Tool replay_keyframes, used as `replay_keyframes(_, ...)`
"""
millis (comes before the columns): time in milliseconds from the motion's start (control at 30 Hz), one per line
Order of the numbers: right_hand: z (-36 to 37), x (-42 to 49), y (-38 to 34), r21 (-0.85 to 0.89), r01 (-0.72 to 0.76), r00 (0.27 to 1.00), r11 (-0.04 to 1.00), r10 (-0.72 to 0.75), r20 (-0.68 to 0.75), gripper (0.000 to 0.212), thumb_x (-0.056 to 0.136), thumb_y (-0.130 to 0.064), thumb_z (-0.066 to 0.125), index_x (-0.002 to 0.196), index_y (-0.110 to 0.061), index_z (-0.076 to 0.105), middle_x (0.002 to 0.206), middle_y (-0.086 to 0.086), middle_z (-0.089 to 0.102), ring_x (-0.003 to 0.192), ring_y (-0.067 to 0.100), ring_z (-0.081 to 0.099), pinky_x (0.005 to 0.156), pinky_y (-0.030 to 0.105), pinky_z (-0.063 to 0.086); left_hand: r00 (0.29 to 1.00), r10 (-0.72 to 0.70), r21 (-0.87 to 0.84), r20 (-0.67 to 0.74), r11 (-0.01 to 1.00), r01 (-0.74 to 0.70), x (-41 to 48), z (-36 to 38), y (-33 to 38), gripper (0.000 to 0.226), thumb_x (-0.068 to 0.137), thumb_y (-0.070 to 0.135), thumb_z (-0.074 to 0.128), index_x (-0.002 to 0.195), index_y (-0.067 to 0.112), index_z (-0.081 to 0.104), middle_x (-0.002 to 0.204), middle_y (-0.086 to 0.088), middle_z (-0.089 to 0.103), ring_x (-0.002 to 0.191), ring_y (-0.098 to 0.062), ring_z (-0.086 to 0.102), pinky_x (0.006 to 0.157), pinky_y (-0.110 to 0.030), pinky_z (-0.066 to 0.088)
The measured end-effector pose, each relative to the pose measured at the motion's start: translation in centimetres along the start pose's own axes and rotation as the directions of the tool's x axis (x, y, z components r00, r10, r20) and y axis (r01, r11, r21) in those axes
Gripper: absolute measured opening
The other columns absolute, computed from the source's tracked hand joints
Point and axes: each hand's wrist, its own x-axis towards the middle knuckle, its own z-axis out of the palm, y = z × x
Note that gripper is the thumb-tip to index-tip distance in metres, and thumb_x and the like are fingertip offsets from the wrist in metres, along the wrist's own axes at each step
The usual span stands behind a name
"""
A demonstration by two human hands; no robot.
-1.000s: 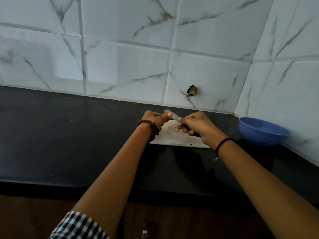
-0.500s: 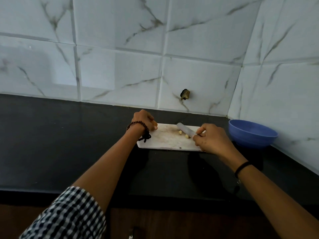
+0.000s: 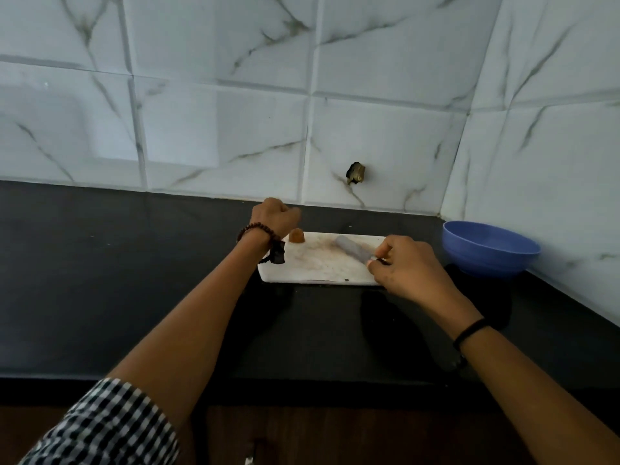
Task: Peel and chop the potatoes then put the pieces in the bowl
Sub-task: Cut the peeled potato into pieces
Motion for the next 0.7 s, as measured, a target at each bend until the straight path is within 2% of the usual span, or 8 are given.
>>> replay_keyframes(133, -0.7, -0.5, 1.0, -0.019, -0.050, 0.999, 0.999, 0.049, -0.017, 0.015, 0.090, -0.028, 0.068, 0.101, -0.018, 0.064, 0.104, 0.005, 0.064, 0.080, 0.019, 0.065, 0.063, 0.028, 0.047, 0.958, -0.063, -0.184, 0.281, 0.976, 0.118, -1.3, 1.2, 2.0, 0.029, 0.097, 0.009, 0.035, 0.106, -0.004, 0.059, 0.096, -0.013, 0.063, 0.069, -0.015, 0.056, 0.055, -0.023, 0.042)
replay_keyframes(167, -0.7, -0.5, 1.1, 0.002, -0.050, 0.998, 0.999, 0.050, -0.023, 0.015, 0.090, -0.028, 0.069, 0.101, -0.019, 0.064, 0.100, 0.005, 0.066, 0.079, 0.018, 0.067, 0.063, 0.028, 0.049, 0.943, -0.058, -0.183, 0.328, 0.975, 0.124, -1.7, 1.6, 2.1, 0.027, 0.098, 0.007, 0.037, 0.108, -0.006, 0.058, 0.099, -0.014, 0.063, 0.074, -0.016, 0.057, 0.060, -0.026, 0.047)
replay_keyframes(233, -0.4, -0.6, 1.2, 0.108, -0.047, 0.998, 0.993, 0.052, -0.042, 0.015, 0.089, -0.028, 0.070, 0.101, -0.021, 0.064, 0.092, 0.002, 0.071, 0.072, 0.015, 0.070, 0.061, 0.026, 0.054, 0.930, -0.020, -0.135, 0.367, 0.988, 0.074, -1.7, 2.4, 1.7, 0.018, 0.095, 0.005, 0.049, 0.110, -0.002, 0.057, 0.109, -0.012, 0.061, 0.094, -0.019, 0.060, 0.083, -0.034, 0.054)
replay_keyframes(300, 0.0, -0.9, 1.3, 0.238, -0.047, 0.996, 0.970, 0.063, -0.058, 0.014, 0.090, -0.027, 0.070, 0.101, -0.023, 0.063, 0.083, 0.000, 0.074, 0.060, 0.009, 0.070, 0.053, 0.020, 0.052, 0.930, 0.057, -0.124, 0.363, 0.992, -0.012, -2.0, 3.0, 1.1, 0.042, 0.086, 0.003, 0.066, 0.124, 0.003, 0.049, 0.120, -0.010, 0.061, 0.108, -0.020, 0.060, 0.098, -0.038, 0.050)
replay_keyframes(367, 0.7, -1.1, 1.2, 0.306, -0.031, 0.994, 0.952, 0.061, -0.089, 0.013, 0.090, -0.028, 0.070, 0.099, -0.022, 0.063, 0.080, -0.001, 0.074, 0.052, 0.006, 0.067, 0.047, 0.014, 0.046, 0.921, 0.119, -0.200, 0.371, 0.979, -0.046, -2.5, 3.0, 0.7, 0.059, 0.077, 0.005, 0.077, 0.128, 0.007, 0.047, 0.119, -0.006, 0.062, 0.107, -0.019, 0.063, 0.098, -0.036, 0.051)
replay_keyframes(433, 1.3, -1.1, 0.8, 0.360, -0.018, 0.992, 0.933, 0.063, -0.112, 0.011, 0.090, -0.027, 0.070, 0.097, -0.021, 0.063, 0.081, -0.002, 0.074, 0.049, 0.004, 0.065, 0.047, 0.013, 0.045, 0.908, 0.171, -0.228, 0.383, 0.970, -0.086, -3.1, 3.0, 0.4, 0.061, 0.072, 0.012, 0.083, 0.125, 0.010, 0.052, 0.116, -0.002, 0.063, 0.102, -0.015, 0.066, 0.094, -0.031, 0.053)
replay_keyframes(533, 1.7, -1.1, 0.3, 0.418, -0.019, 0.990, 0.908, 0.074, -0.118, 0.010, 0.091, -0.027, 0.070, 0.095, -0.022, 0.063, 0.080, -0.002, 0.074, 0.049, 0.006, 0.065, 0.048, 0.016, 0.046, 0.887, 0.219, -0.131, 0.406, 0.975, -0.181, -3.7, 3.4, -0.2, 0.068, 0.068, 0.025, 0.086, 0.127, 0.014, 0.055, 0.118, 0.001, 0.063, 0.104, -0.010, 0.064, 0.097, -0.029, 0.051)
replay_keyframes(700, 1.5, -1.5, 0.5, 0.423, -0.004, 0.992, 0.906, 0.058, -0.114, 0.010, 0.092, -0.028, 0.068, 0.098, -0.023, 0.063, 0.083, -0.004, 0.074, 0.050, 0.005, 0.065, 0.046, 0.014, 0.045, 0.888, 0.241, -0.037, 0.392, 0.968, -0.246, -3.8, 2.6, 0.1, 0.077, 0.060, 0.038, 0.089, 0.126, 0.018, 0.056, 0.124, 0.007, 0.062, 0.112, -0.004, 0.058, 0.095, -0.022, 0.045)
